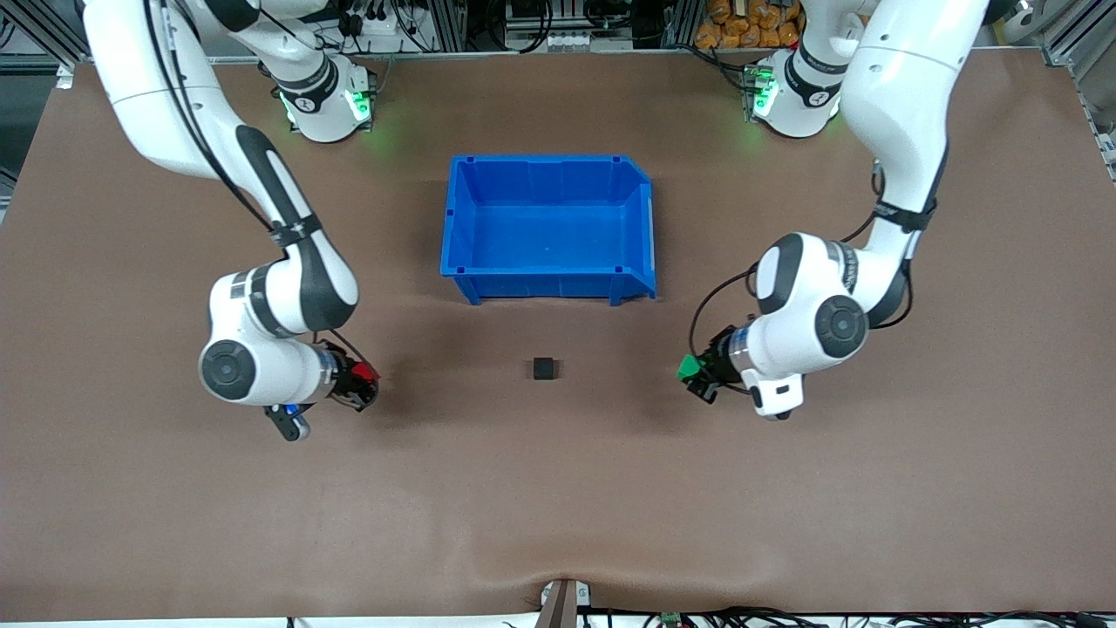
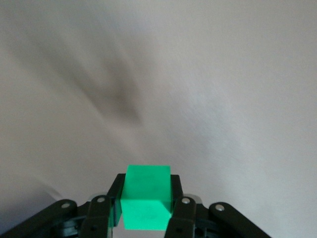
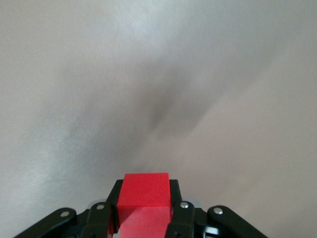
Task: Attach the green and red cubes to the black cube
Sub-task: 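Carry the red cube toward the black cube while the left carries green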
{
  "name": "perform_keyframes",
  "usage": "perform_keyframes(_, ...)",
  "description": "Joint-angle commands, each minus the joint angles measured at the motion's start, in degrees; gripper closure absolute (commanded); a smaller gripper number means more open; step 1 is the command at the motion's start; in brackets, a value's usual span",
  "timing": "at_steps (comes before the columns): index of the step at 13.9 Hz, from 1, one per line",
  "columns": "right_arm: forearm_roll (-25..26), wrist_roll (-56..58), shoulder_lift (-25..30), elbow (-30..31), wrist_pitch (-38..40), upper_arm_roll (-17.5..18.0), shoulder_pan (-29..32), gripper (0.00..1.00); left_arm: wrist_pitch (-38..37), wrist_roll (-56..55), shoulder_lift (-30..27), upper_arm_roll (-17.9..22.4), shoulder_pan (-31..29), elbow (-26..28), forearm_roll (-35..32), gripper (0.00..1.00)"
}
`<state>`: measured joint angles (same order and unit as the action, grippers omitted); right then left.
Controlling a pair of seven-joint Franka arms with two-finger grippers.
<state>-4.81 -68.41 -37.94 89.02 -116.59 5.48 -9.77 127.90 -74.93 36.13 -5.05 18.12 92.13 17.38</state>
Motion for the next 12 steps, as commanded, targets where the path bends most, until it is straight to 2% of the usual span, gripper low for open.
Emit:
perform_keyframes(1, 0.1, -12.3, -0.1, -1.4, 0.1, -0.4, -2.7, 1.0, 0.5, -6.2, 5.0, 0.5, 3.3, -6.2, 4.7, 1.0)
perform_keyframes(4, -0.4, -16.6, -0.7, -1.4, -1.7, -0.4, -4.6, 1.0, 3.1, -14.3, 8.7, 0.5, 5.1, -9.9, 5.6, 1.0)
perform_keyframes(8, 0.0, -27.2, -3.4, -2.4, -6.5, -0.4, -8.2, 1.0, 9.9, -24.8, 11.7, 0.4, 8.3, -11.4, 5.7, 1.0)
perform_keyframes(12, 0.2, -36.9, -9.3, -10.8, -6.5, -0.6, -12.4, 1.0, 13.6, -33.2, 13.9, 0.4, 11.5, -12.1, 5.7, 1.0)
